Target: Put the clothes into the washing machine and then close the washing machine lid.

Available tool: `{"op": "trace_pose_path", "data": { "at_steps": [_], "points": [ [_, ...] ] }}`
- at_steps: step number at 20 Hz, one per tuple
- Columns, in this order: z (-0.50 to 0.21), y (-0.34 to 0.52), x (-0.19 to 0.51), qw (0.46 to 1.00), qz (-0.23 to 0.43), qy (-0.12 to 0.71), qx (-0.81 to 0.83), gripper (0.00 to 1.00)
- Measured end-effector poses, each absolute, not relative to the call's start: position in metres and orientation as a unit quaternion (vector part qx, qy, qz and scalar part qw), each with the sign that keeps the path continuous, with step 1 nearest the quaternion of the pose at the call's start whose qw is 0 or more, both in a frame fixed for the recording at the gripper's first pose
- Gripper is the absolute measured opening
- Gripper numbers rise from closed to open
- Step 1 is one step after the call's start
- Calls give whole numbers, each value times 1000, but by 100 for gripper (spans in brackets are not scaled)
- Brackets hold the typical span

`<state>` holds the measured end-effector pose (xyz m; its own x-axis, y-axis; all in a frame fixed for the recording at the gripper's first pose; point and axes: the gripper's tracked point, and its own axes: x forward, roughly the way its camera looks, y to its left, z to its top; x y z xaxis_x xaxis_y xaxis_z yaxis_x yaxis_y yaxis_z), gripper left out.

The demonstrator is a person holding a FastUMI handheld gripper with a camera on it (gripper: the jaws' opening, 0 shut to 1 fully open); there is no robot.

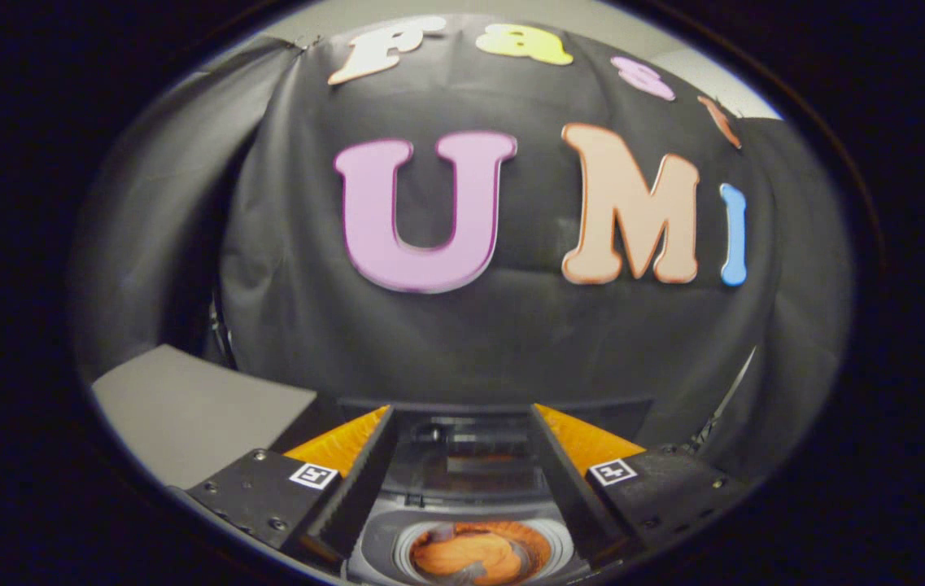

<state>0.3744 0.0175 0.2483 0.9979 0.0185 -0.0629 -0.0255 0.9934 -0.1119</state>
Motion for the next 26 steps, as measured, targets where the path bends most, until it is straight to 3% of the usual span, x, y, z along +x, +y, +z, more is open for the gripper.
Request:
{"op": "trace_pose_path", "data": {
  "at_steps": [3,7,20,26],
  "points": [
    [272,35,392,999,37,6,-25,97],
    [282,28,422,999,12,-14,-33,97],
    [181,-22,498,997,-64,46,-20,97],
    [185,-19,495,997,-58,-22,-35,96]
  ]
}}
